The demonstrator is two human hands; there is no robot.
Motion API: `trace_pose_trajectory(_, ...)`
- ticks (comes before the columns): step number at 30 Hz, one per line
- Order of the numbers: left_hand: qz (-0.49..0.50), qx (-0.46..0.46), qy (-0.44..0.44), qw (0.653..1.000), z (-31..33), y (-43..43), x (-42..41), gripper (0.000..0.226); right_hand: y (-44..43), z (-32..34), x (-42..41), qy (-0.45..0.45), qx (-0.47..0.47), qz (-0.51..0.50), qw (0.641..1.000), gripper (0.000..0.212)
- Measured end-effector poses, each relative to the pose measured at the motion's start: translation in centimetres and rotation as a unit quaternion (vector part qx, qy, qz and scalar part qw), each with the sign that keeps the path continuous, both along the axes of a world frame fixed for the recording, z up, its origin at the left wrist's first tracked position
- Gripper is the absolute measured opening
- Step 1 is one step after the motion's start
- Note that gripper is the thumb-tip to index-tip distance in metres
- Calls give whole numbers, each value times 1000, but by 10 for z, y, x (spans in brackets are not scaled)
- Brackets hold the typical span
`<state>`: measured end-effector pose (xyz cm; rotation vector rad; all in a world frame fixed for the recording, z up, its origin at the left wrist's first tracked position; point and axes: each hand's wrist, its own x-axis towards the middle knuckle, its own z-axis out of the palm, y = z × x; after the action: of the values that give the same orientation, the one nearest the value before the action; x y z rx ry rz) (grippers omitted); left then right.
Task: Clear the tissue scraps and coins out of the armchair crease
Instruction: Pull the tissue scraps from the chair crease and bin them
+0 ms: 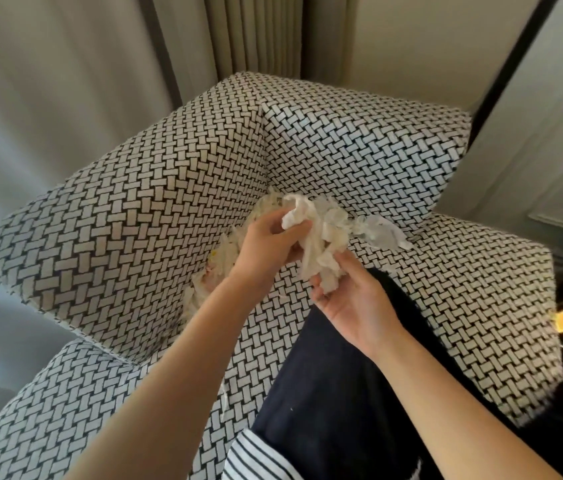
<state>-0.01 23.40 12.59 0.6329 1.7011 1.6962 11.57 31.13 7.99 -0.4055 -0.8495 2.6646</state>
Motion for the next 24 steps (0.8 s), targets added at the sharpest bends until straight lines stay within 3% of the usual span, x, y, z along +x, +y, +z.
trace_pose_trajectory(4, -30, 14, -30, 999, 4, 36, 19, 17, 35, 16, 38, -22, 19, -51, 998, 30)
trace_pose_trajectory(12, -117, -54, -135, 982, -16, 132, 97, 16, 109, 27, 158, -165, 81, -187, 965, 35)
trace_pose_trajectory(18, -183, -150, -192, 952, -47, 199, 180, 20, 154, 4, 247, -263, 105, -302, 910, 22)
trace_pose_trajectory(24, -198, -214, -206, 934, -77, 253, 253, 33, 194, -41, 326, -343, 63, -409, 843, 13)
